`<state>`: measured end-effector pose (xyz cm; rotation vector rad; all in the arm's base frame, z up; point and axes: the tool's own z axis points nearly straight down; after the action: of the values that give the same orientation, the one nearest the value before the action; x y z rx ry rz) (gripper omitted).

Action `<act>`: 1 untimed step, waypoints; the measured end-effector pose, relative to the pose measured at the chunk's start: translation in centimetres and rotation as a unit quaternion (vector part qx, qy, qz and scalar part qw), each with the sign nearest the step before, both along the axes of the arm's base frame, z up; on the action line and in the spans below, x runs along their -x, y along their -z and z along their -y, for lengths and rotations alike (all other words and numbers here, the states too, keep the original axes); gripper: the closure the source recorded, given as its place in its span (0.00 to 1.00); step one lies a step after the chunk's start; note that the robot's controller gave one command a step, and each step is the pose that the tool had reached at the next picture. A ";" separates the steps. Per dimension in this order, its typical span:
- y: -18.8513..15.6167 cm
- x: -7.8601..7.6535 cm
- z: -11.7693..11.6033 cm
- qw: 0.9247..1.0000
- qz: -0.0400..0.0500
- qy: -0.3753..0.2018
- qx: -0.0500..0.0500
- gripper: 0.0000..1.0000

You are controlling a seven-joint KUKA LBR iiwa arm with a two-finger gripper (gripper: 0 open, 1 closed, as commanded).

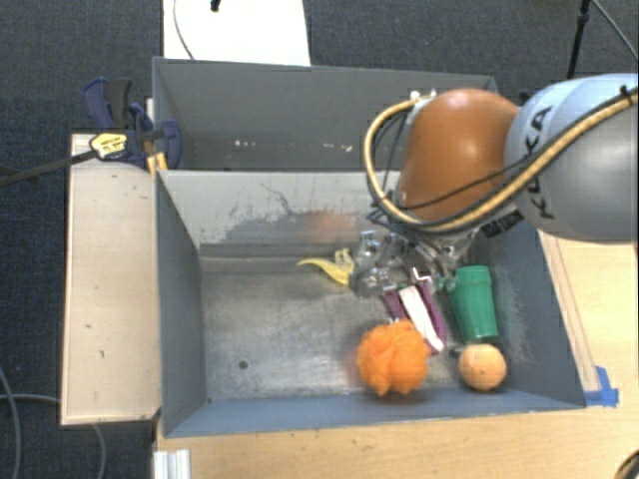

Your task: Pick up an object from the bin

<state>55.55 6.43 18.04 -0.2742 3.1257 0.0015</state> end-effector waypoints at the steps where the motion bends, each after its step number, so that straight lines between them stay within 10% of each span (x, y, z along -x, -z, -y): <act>1: 0.1 -3.1 -1.2 0.998 0.000 -0.060 0.000 0.00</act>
Offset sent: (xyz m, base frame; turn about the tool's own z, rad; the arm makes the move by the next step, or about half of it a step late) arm 0.0000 0.0000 0.0000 0.0000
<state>58.65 7.62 17.92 -0.4621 3.1032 0.0015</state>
